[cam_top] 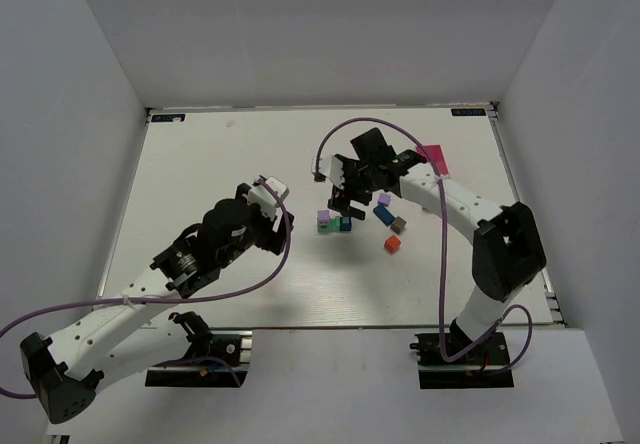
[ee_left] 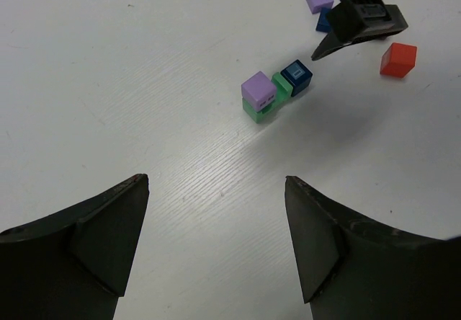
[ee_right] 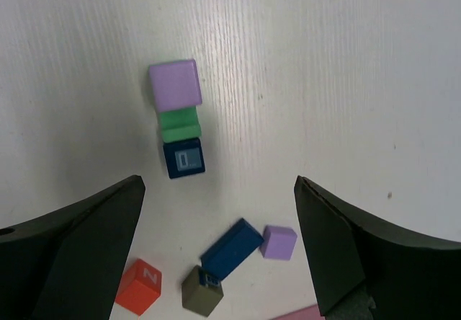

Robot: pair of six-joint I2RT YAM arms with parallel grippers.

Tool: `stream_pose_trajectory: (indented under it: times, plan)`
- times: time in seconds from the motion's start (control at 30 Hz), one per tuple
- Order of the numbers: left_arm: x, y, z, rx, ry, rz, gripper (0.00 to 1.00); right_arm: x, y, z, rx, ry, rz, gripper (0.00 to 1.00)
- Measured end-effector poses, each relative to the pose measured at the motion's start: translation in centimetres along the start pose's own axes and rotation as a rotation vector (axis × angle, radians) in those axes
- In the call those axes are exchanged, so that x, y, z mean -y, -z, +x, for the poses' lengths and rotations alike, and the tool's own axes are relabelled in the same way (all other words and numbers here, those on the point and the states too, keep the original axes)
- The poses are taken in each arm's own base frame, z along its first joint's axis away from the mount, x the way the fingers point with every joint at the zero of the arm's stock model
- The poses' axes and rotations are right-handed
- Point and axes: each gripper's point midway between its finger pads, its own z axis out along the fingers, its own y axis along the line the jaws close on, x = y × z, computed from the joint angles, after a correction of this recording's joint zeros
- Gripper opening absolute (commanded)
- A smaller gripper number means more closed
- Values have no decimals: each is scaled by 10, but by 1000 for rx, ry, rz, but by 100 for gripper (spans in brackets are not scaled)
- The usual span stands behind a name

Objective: Build the wood block tower

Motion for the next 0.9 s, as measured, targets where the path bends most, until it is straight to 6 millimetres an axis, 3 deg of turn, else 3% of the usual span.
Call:
stream_pose_trajectory:
  times: [0.4,0.53,0.67,0.7,0.77,0.8,0.83,0.9]
  plan:
    - [1,-5,1,-1,-8,1,81,26,57,58,10,-289,272,90]
    - [7,-16,10,-47,-8,22,75,15,65,73,10,-357,288,75]
    - [21,-31,6,-87,5,75,42,8,71,77,21,-392,297,49]
    - [24,-34,4,-88,10,86,22,6,71,78,22,-401,297,38]
    - [28,-40,1,-90,15,103,12,5,71,84,14,-416,298,28]
    - [30,-42,1,-93,13,111,12,3,70,88,6,-428,298,27]
    - [31,-43,2,-98,10,115,19,2,69,93,-2,-436,296,27]
    - [31,-45,5,-108,2,117,48,-1,67,102,-21,-454,297,36]
